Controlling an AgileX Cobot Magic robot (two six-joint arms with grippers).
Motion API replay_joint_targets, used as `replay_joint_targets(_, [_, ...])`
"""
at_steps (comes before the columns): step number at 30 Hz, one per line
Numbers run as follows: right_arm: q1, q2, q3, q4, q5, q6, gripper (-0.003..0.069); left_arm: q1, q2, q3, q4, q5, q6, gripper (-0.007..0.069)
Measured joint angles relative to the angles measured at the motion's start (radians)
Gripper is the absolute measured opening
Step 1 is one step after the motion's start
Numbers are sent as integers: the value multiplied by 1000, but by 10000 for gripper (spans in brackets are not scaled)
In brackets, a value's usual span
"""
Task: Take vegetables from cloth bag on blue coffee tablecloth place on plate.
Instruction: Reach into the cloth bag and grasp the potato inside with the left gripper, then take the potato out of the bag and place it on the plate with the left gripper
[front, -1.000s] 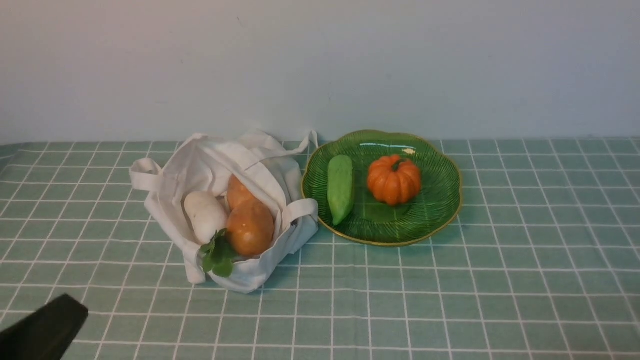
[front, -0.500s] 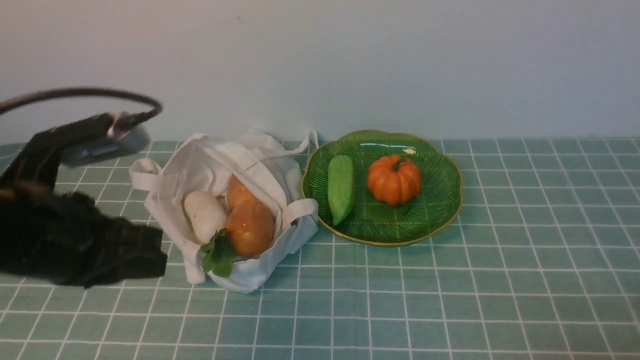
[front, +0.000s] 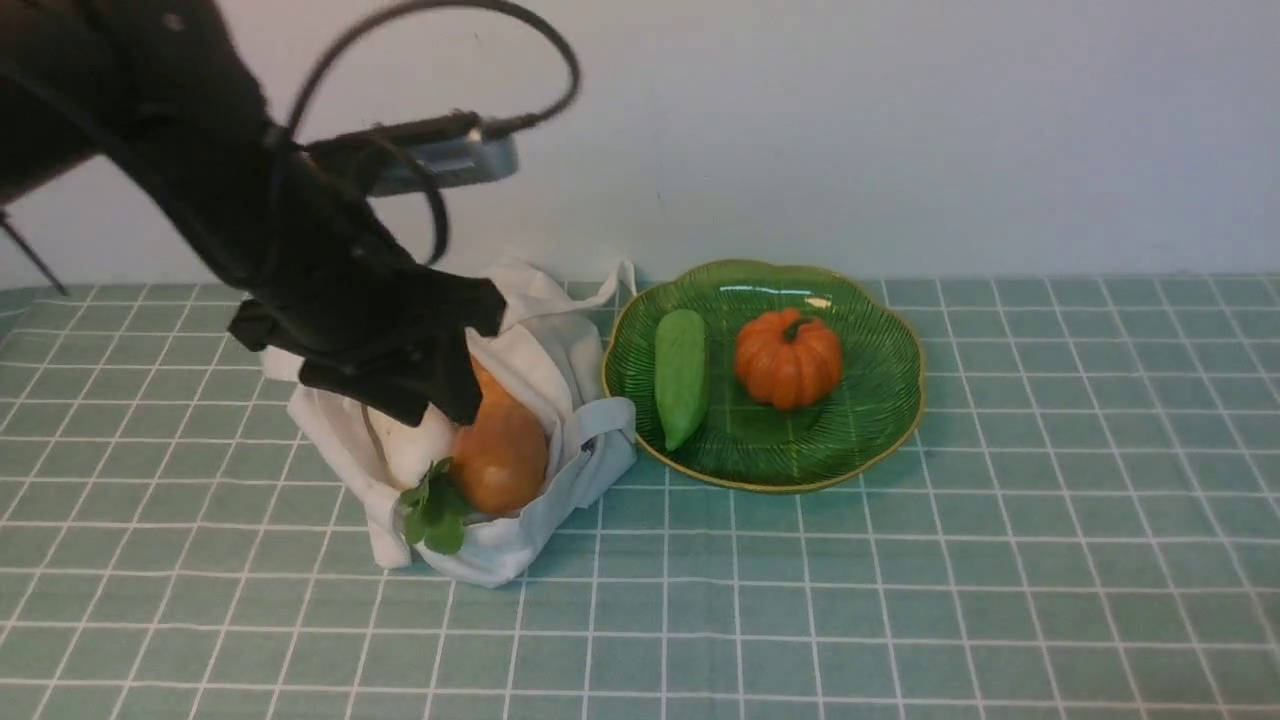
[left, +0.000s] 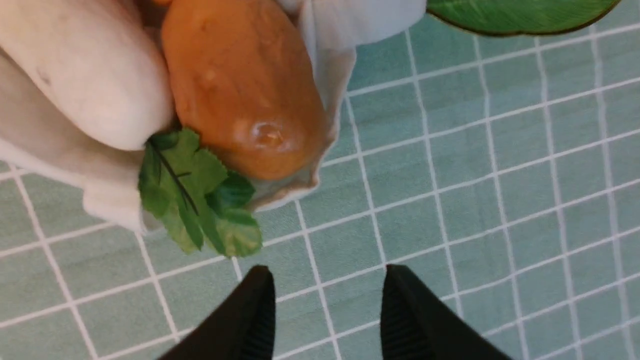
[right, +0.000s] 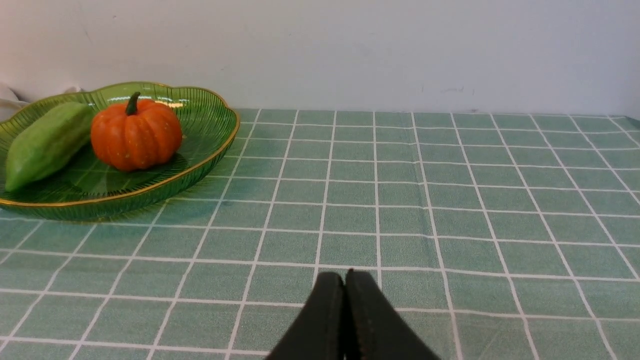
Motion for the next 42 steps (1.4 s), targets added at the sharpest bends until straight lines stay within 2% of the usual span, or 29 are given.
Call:
replay_joint_targets(4, [0,0,0,0,0,0,-17,-88,50,-34,187,-22,-87,337])
replay_joint_targets(7, [0,0,0,0,0,0,-17,-134,75,-43,276,-72,-109,395])
replay_joint_targets(9, [0,0,0,0,0,0,-17,-144,83,-44,294,-93,-114,426])
replay_joint_targets(14, [0,0,0,0,0,0,-17,-160,132,-48,314,-183,-139,591])
replay_joint_targets(17, [0,0,0,0,0,0,-17,-160,165,-48,335,-207,-161,639])
replay_joint_targets(25, [0,0,0,0,0,0,-17,-160,254,-48,411,-219,-203,638])
replay_joint_targets(29, [0,0,0,0,0,0,-17,-160,286,-48,405,-222,-221,612])
replay_joint_targets(34, [0,0,0,0,0,0,-17,-160,309,-49,383,-225,-224,531])
replay_joint_targets(36, [0,0,0,0,0,0,-17,-160,310,-49,383,-225,-224,522])
replay_joint_targets(42, [0,0,0,0,0,0,-17,-160,289,-73,379,-155,-154,522])
